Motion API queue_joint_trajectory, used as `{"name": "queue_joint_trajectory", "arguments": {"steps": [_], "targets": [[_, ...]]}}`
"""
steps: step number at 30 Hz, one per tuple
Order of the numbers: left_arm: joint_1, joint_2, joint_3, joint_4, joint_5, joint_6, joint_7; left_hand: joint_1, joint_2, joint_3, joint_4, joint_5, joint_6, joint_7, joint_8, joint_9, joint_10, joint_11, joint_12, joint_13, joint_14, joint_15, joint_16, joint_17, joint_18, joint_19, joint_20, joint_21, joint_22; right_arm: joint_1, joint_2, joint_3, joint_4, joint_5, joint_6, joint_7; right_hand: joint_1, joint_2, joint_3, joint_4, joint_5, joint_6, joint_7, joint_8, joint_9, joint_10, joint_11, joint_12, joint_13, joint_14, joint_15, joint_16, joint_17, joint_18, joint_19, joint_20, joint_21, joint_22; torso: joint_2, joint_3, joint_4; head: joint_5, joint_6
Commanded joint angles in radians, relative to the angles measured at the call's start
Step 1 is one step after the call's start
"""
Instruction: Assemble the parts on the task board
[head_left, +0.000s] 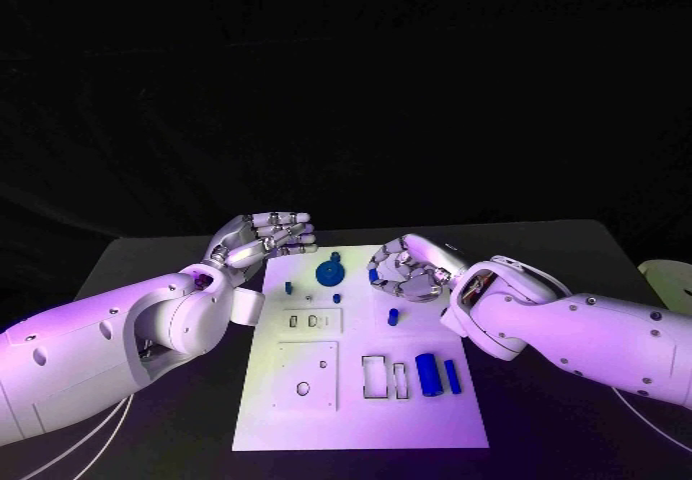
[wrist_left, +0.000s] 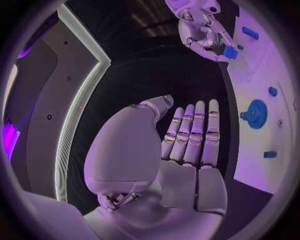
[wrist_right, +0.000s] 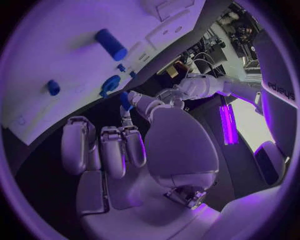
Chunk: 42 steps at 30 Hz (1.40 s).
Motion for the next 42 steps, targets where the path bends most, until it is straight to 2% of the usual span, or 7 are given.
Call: {"name": "queue_joint_trajectory", "arguments": {"steps": [1, 7, 10, 15, 26, 34, 42], "targets": [[0.001, 0.008, 0.0, -0.011, 0.003, 0.013, 0.009, -0.007, 0.0, 0.006, -0.001, -0.006, 0.01, 0.029, -0.004, 0.0, 0.007, 0.001, -0.005, -0.001, 0.003, 0.001, -0.006, 0.001, 0.013, 0.004, -0.001, 0.003, -0.001, -0.001, 0.029, -0.002, 0.008, -0.099, 0.03, -0.075, -0.016, -0.005, 0.007, 0.002, 0.001, 0.01, -0.004, 0.011, 0.01, 0.008, -0.008, 0.001, 0.147, 0.084, -0.007, -0.003, 0.186, 0.001, 0.001, -0.005, 0.001, 0.053, -0.003, -0.0078, -0.0001, 0.01, -0.002], [0.001, 0.013, 0.0, -0.019, 0.003, 0.009, 0.012, -0.007, 0.0, 0.008, -0.002, -0.006, 0.01, 0.028, -0.004, 0.0, 0.007, 0.001, -0.005, -0.001, 0.004, 0.001, -0.006, 0.002, 0.013, 0.004, -0.001, 0.003, -0.001, -0.004, 0.089, -0.009, -0.004, -0.153, 0.051, -0.131, -0.017, -0.005, 0.008, 0.002, 0.001, 0.01, -0.005, 0.012, 0.01, 0.008, -0.008, 0.002, 0.147, 0.084, -0.007, -0.003, 0.186, 0.001, 0.002, -0.005, 0.001, 0.053, -0.001, -0.0132, 0.002, 0.032, -0.017], [0.001, 0.013, 0.0, -0.02, 0.003, 0.008, 0.013, -0.007, 0.0, 0.008, -0.002, -0.006, 0.01, 0.028, -0.004, 0.0, 0.007, 0.001, -0.005, -0.001, 0.004, 0.001, -0.006, 0.002, 0.013, 0.004, -0.001, 0.003, -0.001, -0.008, 0.11, -0.011, -0.012, -0.17, 0.059, -0.147, -0.019, -0.005, 0.008, 0.002, 0.002, 0.011, -0.006, 0.013, 0.011, 0.009, -0.008, 0.002, 0.147, 0.084, -0.008, -0.003, 0.186, 0.001, 0.002, -0.006, 0.001, 0.054, -0.001, -0.011, 0.0024, 0.039, -0.023], [0.001, 0.013, 0.0, -0.02, 0.003, 0.005, 0.014, -0.007, 0.0, 0.008, -0.002, -0.006, 0.01, 0.028, -0.004, 0.0, 0.007, 0.001, -0.005, -0.001, 0.004, 0.001, -0.006, 0.002, 0.013, 0.004, -0.001, 0.003, -0.001, -0.022, 0.155, -0.016, -0.038, -0.203, 0.073, -0.173, -0.021, -0.004, 0.009, 0.003, 0.002, 0.013, -0.006, 0.014, 0.011, 0.009, -0.009, 0.002, 0.148, 0.084, -0.008, -0.003, 0.186, 0.0, 0.003, -0.006, 0.002, 0.055, -0.001, -0.0103, 0.0012, 0.061, -0.035], [0.002, 0.013, 0.0, -0.016, 0.003, 0.004, 0.014, -0.006, 0.0, 0.01, -0.004, -0.006, 0.011, 0.028, -0.004, 0.0, 0.008, 0.0, -0.005, 0.0, 0.004, 0.001, -0.006, 0.002, 0.013, 0.004, -0.001, 0.004, -0.001, -0.043, 0.222, -0.026, -0.089, -0.243, 0.093, -0.195, -0.023, -0.005, 0.009, 0.003, 0.002, 0.014, -0.007, 0.015, 0.012, 0.01, -0.009, 0.003, 0.148, 0.085, -0.009, -0.002, 0.188, 0.0, 0.003, -0.006, 0.002, 0.055, -0.001, -0.0092, -0.0002, 0.094, -0.057], [0.002, 0.015, 0.0, -0.015, 0.003, 0.005, 0.014, -0.006, 0.0, 0.01, -0.004, -0.006, 0.011, 0.028, -0.004, 0.0, 0.008, 0.0, -0.005, 0.0, 0.004, 0.001, -0.006, 0.002, 0.013, 0.004, -0.001, 0.004, -0.001, -0.05, 0.248, -0.03, -0.109, -0.256, 0.107, -0.198, -0.031, -0.01, 0.008, 0.004, 0.001, 0.014, -0.008, 0.016, 0.012, 0.011, -0.01, 0.003, 0.149, 0.085, -0.01, -0.002, 0.189, 0.0, 0.004, -0.007, 0.003, 0.056, -0.002, -0.0097, 0.001, 0.109, -0.067], [0.002, 0.014, 0.0, -0.013, 0.003, 0.006, 0.013, -0.006, 0.0, 0.01, -0.004, -0.006, 0.011, 0.028, -0.004, 0.0, 0.008, 0.0, -0.005, 0.0, 0.004, 0.001, -0.006, 0.002, 0.013, 0.004, -0.001, 0.004, -0.001, -0.056, 0.26, -0.032, -0.122, -0.262, 0.119, -0.198, -0.035, -0.011, 0.007, 0.004, -0.002, 0.014, -0.008, 0.017, 0.013, 0.01, -0.011, 0.003, 0.148, 0.085, -0.01, -0.002, 0.189, 0.0, 0.004, -0.007, 0.003, 0.056, -0.002, -0.0098, 0.0009, 0.116, -0.075]]}}
